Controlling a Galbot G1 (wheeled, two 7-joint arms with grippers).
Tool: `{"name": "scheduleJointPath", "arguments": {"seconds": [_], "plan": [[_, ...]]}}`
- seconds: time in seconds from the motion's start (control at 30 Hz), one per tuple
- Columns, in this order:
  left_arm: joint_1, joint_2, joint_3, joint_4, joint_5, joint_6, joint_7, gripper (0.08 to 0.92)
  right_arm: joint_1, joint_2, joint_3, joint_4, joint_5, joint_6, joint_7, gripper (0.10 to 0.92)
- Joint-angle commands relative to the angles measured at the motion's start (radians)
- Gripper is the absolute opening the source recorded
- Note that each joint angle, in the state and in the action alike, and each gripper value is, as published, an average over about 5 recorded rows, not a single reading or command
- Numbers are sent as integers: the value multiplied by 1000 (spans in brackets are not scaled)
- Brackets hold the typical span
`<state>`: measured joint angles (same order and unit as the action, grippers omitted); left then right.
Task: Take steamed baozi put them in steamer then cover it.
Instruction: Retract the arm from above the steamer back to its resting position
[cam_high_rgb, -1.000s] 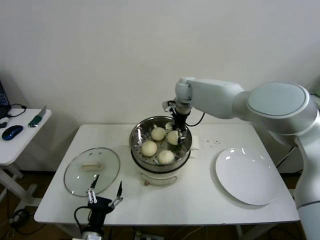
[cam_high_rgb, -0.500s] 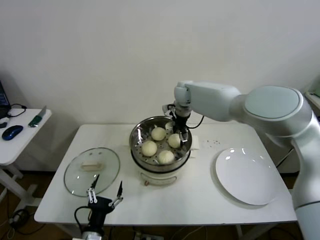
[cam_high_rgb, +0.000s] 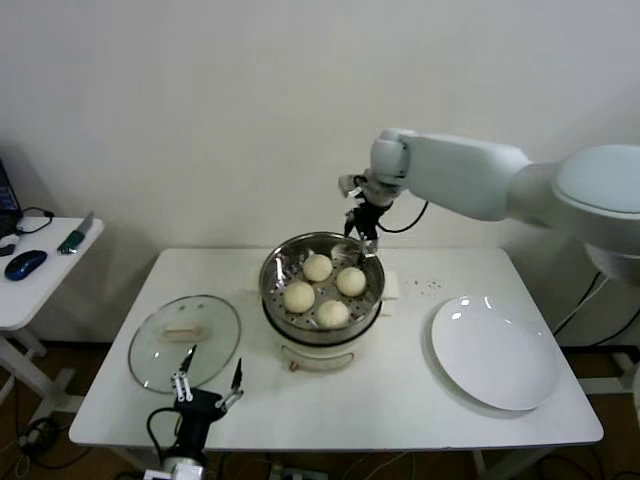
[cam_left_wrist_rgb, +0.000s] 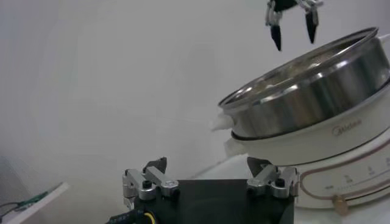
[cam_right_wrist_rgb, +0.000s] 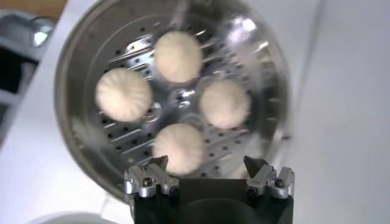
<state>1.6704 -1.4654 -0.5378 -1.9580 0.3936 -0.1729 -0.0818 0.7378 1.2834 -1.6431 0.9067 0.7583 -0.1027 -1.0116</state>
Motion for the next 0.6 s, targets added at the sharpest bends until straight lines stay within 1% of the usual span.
{"name": "scheduleJointPath", "arguments": {"seconds": [0.03, 0.13, 0.23, 0.43, 0.6], "plan": [[-21, 9, -16, 1, 30, 15, -17, 823, -21, -392, 166, 349, 49, 112, 497, 823], [-19, 12, -18, -4, 53, 18, -23, 823, -149, -516, 293, 442, 36, 130, 626, 823], [-17, 12, -21, -9, 79, 25, -32, 823, -317, -614, 483, 512, 24, 149, 733, 823], [-22, 20, -39, -28, 139, 58, -58, 823, -730, -699, 925, 601, -16, 199, 898, 823], [-24, 31, -51, -55, 222, 93, -68, 823, -1030, -746, 1221, 674, -33, 223, 954, 823]]}}
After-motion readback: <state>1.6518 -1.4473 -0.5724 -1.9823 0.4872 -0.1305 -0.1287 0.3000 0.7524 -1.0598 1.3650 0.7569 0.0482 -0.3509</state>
